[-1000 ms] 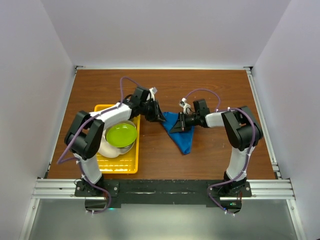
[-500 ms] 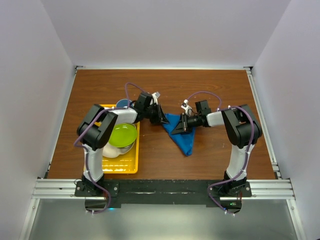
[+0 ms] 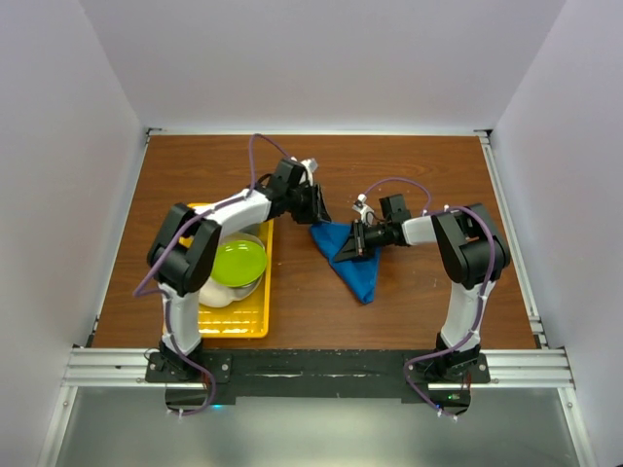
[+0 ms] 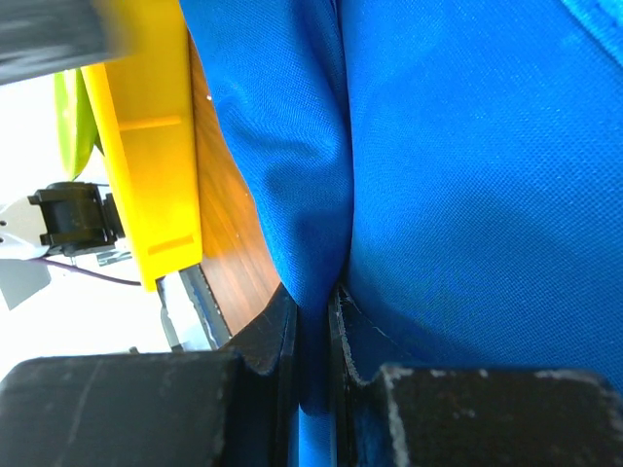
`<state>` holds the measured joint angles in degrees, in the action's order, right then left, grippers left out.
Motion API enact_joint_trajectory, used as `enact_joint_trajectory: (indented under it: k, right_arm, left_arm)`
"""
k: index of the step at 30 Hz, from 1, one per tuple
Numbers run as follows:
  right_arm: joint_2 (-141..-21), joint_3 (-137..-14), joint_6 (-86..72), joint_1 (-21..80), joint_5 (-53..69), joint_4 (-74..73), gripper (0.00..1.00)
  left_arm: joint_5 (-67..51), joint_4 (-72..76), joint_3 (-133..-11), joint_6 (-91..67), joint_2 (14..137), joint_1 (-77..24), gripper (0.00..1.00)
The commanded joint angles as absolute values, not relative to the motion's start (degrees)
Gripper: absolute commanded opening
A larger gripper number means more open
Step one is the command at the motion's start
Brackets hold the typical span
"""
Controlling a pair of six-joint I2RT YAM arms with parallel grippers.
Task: Fold the napkin, place the utensils inside, and roll it up
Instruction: Roll the napkin with the utensil
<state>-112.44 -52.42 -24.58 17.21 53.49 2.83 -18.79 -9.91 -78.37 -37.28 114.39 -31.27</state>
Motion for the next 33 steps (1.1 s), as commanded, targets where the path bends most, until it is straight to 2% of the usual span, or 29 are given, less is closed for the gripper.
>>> enact_joint_trajectory:
  k: [1, 2, 3, 4, 6, 9, 11, 15, 17, 23, 24, 26, 27, 30, 31, 33]
  right_arm:
    - [-115.49, -52.56, -23.29, 16.96, 45.96, -1.23, 0.00]
    - [-115.66, -52.91, -23.20, 16.96, 46.05, -1.23, 0.00]
    - [-115.66, -53.08, -23.20, 16.96, 46.32, -1.32, 0.00]
    - [-115.66, -53.26, -23.12, 16.96, 46.32, -1.41, 0.00]
    - [-115.75, -53.52, -23.12, 16.88, 47.02, -1.23, 0.00]
    - [-115.49, -54.05, -22.33, 16.96, 46.32, -2.10, 0.00]
    - [-115.14, -54.23, -21.45, 16.96, 45.62, -3.34, 0.00]
    - [-114.44, -54.40, -21.10, 16.96, 44.91, -4.48, 0.00]
    - [-113.74, -54.75, -20.22, 16.96, 43.33, -5.44, 0.00]
    - [-111.89, -55.63, -17.41, 17.14, 42.28, -8.17, 0.00]
    - [-111.88, -55.90, -16.27, 17.05, 42.01, -9.39, 0.00]
    - [-111.71, -57.03, -14.77, 17.14, 40.27, -11.41, 0.02]
    - [-111.36, -57.48, -13.03, 17.49, 39.47, -13.77, 0.04]
    - [-110.31, -59.23, -10.47, 18.45, 35.00, -18.17, 0.10]
    - [-109.35, -60.02, -10.02, 18.89, 34.02, -19.06, 0.18]
    - [-107.94, -60.82, -9.49, 20.03, 30.09, -21.78, 0.25]
  left_arm:
    - [-17.03, -19.94, -77.97, -40.58, 107.58, -31.29, 0.47]
    - [-16.96, -20.73, -76.57, -41.82, 107.40, -31.55, 0.50]
    - [-16.96, -21.00, -75.77, -43.23, 106.97, -31.81, 0.57]
    - [-17.66, -20.14, -74.80, -45.68, 107.05, -32.16, 0.72]
    - [-17.58, -18.99, -72.69, -47.71, 107.83, -32.43, 0.83]
    - [-18.54, -18.81, -73.03, -50.88, 111.43, -32.61, 0.83]
    - [-19.60, -18.28, -73.73, -52.73, 113.02, -32.96, 0.78]
    - [-17.93, -18.37, -75.49, -54.31, 116.35, -34.45, 0.76]
    - [-17.49, -19.86, -76.20, -55.98, 117.86, -34.72, 0.70]
    - [-17.40, -17.23, -72.25, -59.85, 119.53, -34.54, 0.39]
    - [-17.49, -16.79, -72.07, -59.24, 120.23, -34.37, 0.28]
    - [-17.75, -16.96, -72.42, -58.19, 121.20, -34.45, 0.14]
    - [-17.84, -17.83, -72.60, -58.01, 121.29, -34.45, 0.02]
    - [-19.42, -18.37, -72.33, -58.45, 120.85, -34.36, 0.00]
    - [-19.60, -18.54, -72.25, -58.62, 120.41, -34.45, 0.00]
    - [-19.60, -19.50, -72.07, -59.41, 119.01, -34.45, 0.00]
